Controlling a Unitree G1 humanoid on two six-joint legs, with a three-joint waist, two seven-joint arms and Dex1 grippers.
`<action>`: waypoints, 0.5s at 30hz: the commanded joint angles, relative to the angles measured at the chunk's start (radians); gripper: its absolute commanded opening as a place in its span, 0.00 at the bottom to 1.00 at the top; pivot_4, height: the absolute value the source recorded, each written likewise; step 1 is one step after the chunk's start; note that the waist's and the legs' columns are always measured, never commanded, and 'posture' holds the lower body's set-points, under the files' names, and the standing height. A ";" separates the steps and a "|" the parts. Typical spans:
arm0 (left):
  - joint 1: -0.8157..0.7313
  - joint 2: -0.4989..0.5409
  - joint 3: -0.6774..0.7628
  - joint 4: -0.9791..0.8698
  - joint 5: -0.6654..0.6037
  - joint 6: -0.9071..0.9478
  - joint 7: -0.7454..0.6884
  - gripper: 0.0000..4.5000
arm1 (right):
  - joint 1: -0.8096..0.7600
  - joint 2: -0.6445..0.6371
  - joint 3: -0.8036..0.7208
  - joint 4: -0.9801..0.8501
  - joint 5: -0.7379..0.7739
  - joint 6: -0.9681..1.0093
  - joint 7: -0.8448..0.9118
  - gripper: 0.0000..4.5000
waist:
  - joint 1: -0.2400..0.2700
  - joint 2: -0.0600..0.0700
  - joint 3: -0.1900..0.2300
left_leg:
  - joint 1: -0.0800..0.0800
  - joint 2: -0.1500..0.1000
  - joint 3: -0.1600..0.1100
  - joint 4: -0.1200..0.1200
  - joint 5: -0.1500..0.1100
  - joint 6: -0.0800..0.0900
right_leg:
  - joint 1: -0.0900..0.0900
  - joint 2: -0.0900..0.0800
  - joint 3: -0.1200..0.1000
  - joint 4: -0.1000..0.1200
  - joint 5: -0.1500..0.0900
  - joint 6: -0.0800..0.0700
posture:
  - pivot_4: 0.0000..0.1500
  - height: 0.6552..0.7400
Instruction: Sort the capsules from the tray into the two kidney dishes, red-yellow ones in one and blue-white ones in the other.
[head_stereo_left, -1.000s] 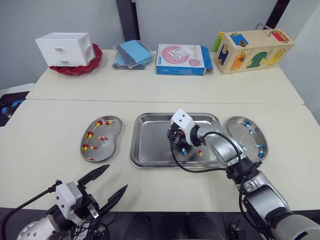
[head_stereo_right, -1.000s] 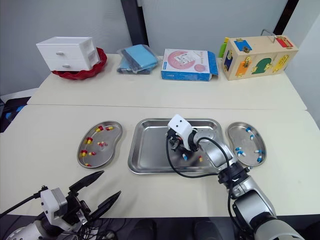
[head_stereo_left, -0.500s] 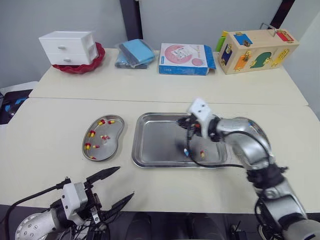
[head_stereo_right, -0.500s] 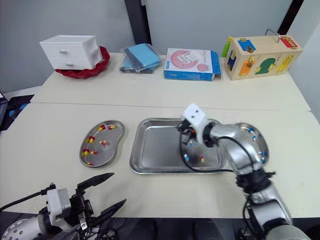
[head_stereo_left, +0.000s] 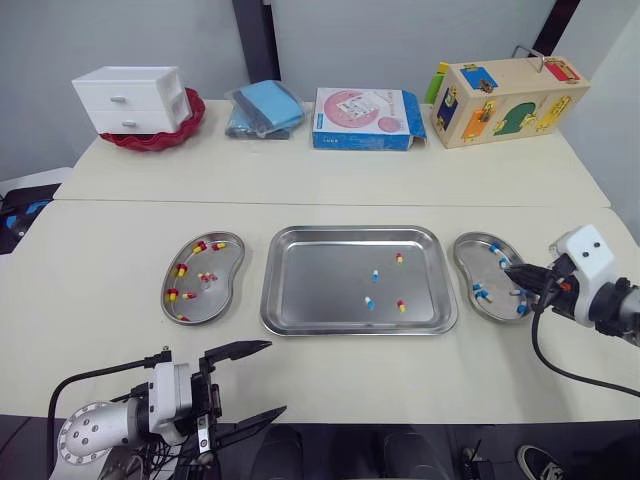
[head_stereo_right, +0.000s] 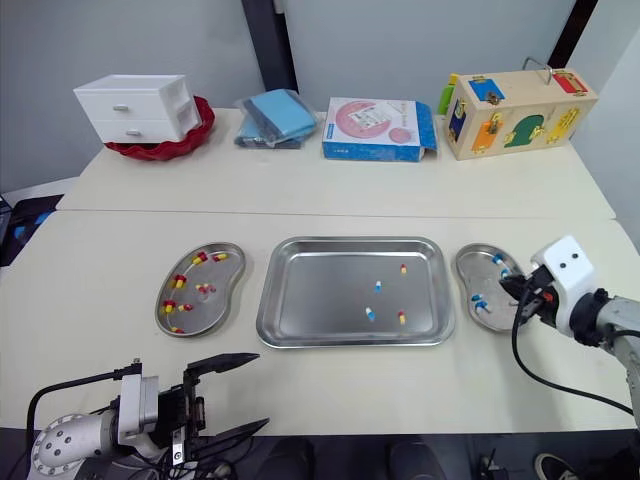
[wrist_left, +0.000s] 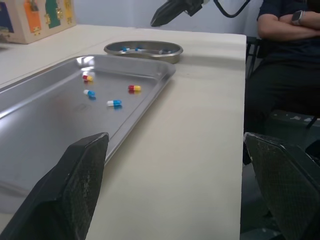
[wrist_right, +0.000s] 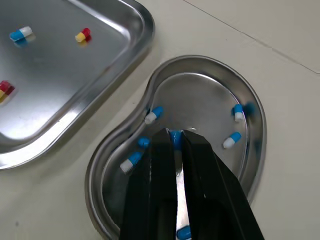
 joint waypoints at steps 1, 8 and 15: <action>-0.009 0.003 -0.001 0.004 -0.017 -0.001 -0.008 1.00 | -0.002 0.003 -0.021 0.002 0.009 -0.034 -0.031 0.01 | 0.000 0.000 0.000 | 0.000 0.000 0.000 0.000 0.000 0.000 | 0.000 0.000 0.000 0.000 0.000 0.000 | 1.00 1.00; -0.005 0.003 0.007 0.008 -0.022 0.003 -0.004 1.00 | 0.003 0.006 0.004 0.032 0.009 -0.064 -0.056 0.15 | 0.001 0.000 0.000 | 0.000 0.000 -0.001 0.000 0.000 0.000 | 0.000 0.000 -0.001 0.000 0.000 0.000 | 1.00 1.00; -0.002 0.001 0.014 0.011 -0.019 0.001 0.010 1.00 | 0.012 -0.008 0.009 0.057 0.006 -0.098 -0.056 0.54 | 0.001 0.000 0.000 | 0.000 0.000 -0.001 0.000 0.000 0.000 | 0.000 0.000 -0.001 0.000 0.000 0.000 | 1.00 1.00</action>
